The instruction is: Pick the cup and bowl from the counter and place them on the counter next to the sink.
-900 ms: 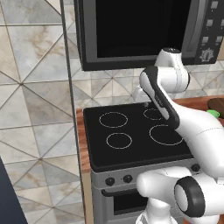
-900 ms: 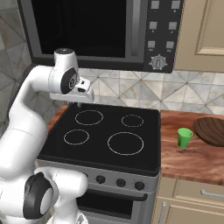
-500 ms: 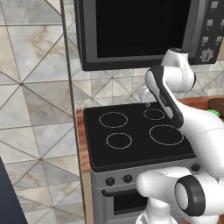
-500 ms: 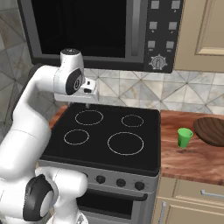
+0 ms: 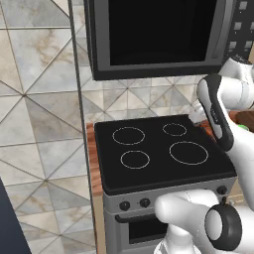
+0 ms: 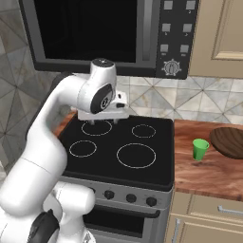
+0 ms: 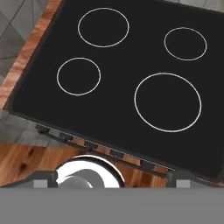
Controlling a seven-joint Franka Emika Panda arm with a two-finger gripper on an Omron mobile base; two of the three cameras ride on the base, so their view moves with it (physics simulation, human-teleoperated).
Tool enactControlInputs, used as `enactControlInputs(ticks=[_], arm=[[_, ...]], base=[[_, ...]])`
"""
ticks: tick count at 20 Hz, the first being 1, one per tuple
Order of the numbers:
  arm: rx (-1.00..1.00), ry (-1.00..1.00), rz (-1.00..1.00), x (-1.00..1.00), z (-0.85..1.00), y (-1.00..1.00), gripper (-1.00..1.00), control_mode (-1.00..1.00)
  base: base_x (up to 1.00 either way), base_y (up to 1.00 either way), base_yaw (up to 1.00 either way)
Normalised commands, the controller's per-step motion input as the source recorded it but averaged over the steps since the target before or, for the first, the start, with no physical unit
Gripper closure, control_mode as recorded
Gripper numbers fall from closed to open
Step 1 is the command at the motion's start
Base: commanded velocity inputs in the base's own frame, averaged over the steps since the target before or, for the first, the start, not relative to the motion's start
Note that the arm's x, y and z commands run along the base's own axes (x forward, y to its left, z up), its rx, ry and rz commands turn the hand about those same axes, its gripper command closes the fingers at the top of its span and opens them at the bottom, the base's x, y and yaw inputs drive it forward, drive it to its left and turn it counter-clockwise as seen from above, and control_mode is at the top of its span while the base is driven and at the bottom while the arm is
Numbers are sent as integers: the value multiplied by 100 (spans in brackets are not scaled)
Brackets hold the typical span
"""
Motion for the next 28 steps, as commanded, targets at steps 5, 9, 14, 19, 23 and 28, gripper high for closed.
enactControlInputs(ticks=[5, 9, 14, 19, 23, 28], arm=[[-10, -1, 11, -58, 0, -73, -100, -100], [-19, 0, 6, -39, 1, -56, -100, -100], [-24, 0, 0, -8, 7, -43, -100, -100], [-19, 5, -10, 8, 2, -28, -100, -100], [0, 1, -27, 31, 0, -12, -100, -100], [16, 0, -21, 11, -8, -18, -100, -100]], base=[[0, 0, 0], [0, 0, 0], [0, 0, 0], [0, 0, 0], [0, 0, 0], [0, 0, 0]])
